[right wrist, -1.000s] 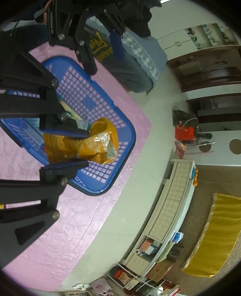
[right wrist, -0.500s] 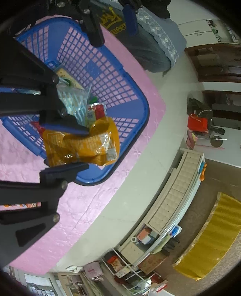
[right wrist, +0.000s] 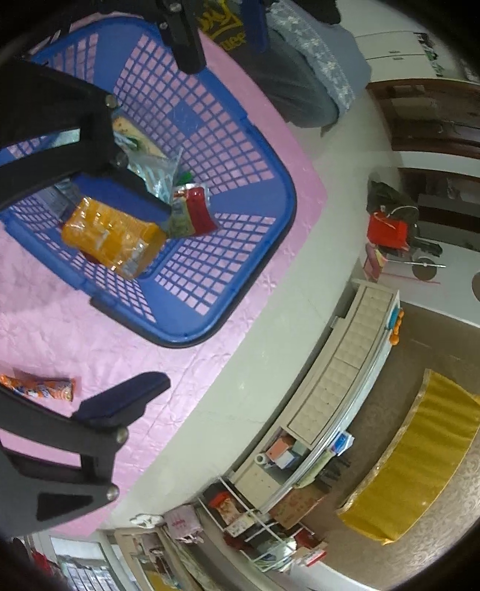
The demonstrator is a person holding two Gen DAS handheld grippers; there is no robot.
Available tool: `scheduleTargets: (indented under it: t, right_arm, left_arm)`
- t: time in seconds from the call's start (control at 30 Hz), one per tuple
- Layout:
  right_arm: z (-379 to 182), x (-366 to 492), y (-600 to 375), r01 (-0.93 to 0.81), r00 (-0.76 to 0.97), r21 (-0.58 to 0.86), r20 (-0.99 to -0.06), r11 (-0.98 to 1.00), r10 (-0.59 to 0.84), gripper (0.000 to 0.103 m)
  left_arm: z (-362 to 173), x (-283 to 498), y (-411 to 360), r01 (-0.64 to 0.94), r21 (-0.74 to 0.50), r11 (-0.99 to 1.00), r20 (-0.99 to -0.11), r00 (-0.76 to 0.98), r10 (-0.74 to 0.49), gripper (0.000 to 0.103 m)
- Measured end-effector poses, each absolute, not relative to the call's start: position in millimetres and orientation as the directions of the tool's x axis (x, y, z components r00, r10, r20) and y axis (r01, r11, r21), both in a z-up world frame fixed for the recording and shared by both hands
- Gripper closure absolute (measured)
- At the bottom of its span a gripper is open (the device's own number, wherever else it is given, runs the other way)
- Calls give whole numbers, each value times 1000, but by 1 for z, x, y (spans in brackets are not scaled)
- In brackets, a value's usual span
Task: Organize snacks
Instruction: 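Move both grippers back over the remaining snacks on the mat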
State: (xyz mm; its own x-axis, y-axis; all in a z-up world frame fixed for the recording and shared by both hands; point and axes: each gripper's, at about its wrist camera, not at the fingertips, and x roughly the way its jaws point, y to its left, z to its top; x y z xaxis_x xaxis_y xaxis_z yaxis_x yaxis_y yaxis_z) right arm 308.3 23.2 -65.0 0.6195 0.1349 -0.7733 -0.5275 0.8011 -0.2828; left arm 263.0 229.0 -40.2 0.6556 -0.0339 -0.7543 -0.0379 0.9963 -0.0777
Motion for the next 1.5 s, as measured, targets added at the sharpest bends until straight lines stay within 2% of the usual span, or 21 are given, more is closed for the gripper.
scheduleTargets:
  t: [0.4,0.47,0.73,0.83,1.13,1.5]
  right_arm:
    - [-26,257,-19,-495,625,-184,-754,849,201,16]
    - [-21,246,-31,-483,630,-169,-748,859,207,16]
    - [-6,217,-75,-442,651,-138,-729,887,211,15]
    - [-3,207,-92,-420,662,-135,-722,898,201,13]
    - [-8,188,-144,-342,677,-129,-721,931,149,9]
    - [-41,178,-196,-322,643,-117,-755,939,126,9]
  left_arm:
    - [-14,228,192,27,-85,996,-717,693,-80,31]
    - [-10,221,182,49,-86,995,-706,701,-96,25]
    - [3,202,138,125,-69,990,-681,719,-139,24]
    - [6,197,120,158,-57,986,-677,720,-154,21]
    - [5,190,72,221,-59,973,-665,719,-203,21]
    - [-29,198,17,284,-84,955,-717,648,-256,21]
